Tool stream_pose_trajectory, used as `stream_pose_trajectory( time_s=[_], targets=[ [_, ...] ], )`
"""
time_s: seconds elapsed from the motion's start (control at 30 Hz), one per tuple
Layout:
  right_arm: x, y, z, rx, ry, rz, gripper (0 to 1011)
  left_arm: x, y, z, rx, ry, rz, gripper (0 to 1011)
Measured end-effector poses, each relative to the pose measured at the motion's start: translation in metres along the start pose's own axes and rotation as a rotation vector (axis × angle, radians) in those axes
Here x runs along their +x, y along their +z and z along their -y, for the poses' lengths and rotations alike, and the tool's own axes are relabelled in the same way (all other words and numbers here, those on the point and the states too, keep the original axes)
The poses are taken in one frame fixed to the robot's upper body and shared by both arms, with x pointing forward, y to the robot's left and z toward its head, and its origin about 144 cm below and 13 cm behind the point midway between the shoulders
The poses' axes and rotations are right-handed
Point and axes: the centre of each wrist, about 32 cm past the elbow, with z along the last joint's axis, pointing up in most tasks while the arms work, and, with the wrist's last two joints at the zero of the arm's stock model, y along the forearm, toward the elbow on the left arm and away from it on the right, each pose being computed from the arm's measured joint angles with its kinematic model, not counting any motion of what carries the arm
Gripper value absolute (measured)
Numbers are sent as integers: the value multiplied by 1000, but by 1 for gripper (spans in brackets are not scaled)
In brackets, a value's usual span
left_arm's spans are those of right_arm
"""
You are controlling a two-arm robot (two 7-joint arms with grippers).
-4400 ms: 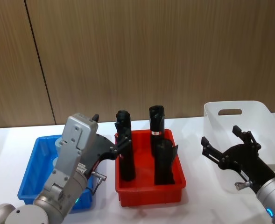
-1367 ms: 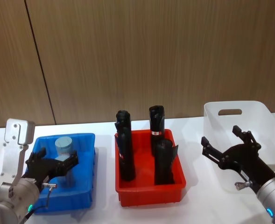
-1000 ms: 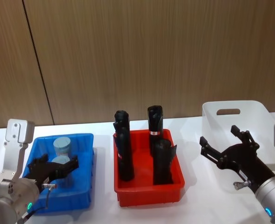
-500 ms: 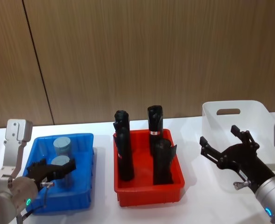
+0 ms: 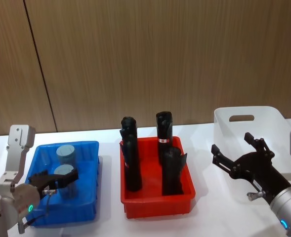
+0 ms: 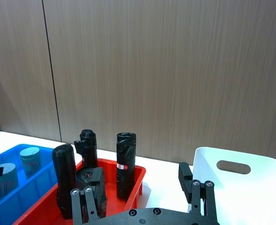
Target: Pick the cotton swabs from the blue box and place them into the white box.
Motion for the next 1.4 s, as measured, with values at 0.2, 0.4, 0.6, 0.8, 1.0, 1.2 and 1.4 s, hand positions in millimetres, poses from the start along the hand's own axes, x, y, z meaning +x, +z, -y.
stream_pose_trajectory(
  time_s=[0.2,0.4,0.6,0.8,1.0,1.2,1.4],
  targets=[
    [0,0,0,0,0,0,1002,3,0,10,24,5,-2,1004],
    [0,0,0,0,0,0,1002,6,0,17,41,6,2,1004],
    [0,0,0,0,0,0,1002,9,0,25,53,-3,11,1004],
    [0,0,0,0,0,0,1002,12,-1,31,53,-18,21,1004],
    [0,0,0,0,0,0,1002,13,-2,36,48,-38,29,1004],
    [0,0,0,0,0,0,1002,15,-4,40,48,-51,34,883],
    [0,0,0,0,0,0,1002,15,-6,41,44,-54,41,715]
  ],
)
